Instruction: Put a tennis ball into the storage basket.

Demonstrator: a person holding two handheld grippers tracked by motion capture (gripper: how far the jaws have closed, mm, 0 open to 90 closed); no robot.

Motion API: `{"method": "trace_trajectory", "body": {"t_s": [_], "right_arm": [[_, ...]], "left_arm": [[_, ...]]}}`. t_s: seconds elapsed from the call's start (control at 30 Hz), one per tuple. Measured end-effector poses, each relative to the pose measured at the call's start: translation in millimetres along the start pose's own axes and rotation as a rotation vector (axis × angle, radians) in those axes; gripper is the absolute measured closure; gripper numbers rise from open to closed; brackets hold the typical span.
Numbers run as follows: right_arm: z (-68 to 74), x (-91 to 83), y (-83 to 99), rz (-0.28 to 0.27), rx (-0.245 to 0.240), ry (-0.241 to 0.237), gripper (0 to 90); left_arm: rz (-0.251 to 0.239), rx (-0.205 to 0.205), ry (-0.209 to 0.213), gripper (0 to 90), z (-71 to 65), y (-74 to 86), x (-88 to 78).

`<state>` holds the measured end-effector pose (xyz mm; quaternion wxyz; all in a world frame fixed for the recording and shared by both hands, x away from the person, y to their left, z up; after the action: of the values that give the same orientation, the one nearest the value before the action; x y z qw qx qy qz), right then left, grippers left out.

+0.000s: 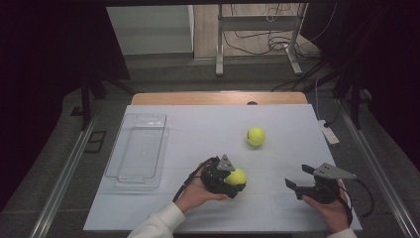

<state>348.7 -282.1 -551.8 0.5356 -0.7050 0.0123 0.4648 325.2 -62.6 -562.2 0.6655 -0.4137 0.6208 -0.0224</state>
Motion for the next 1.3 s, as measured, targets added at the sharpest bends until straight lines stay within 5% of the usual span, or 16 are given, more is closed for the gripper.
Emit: {"method": "trace_trajectory", "body": {"t_s": [1.3], "right_arm": [[-0.1,-0.3,0.5,0.003,-0.006,0.005,14.6]], "left_arm": [[-0.137,-0.040,-0.040,27.0,14.5,-13.5,-46.6]]}}
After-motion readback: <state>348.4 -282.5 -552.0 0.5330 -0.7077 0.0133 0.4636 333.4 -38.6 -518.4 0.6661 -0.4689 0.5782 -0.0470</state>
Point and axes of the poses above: each handheld gripper's, and its own axes: x roughly forward along the jaws, y roughly out of its underside, z roughly to its left, the point moved 10 cm from there along x, roughly forward along the jaws, and after that the axes turned 11 degrees about z, right-handed, at the moved point
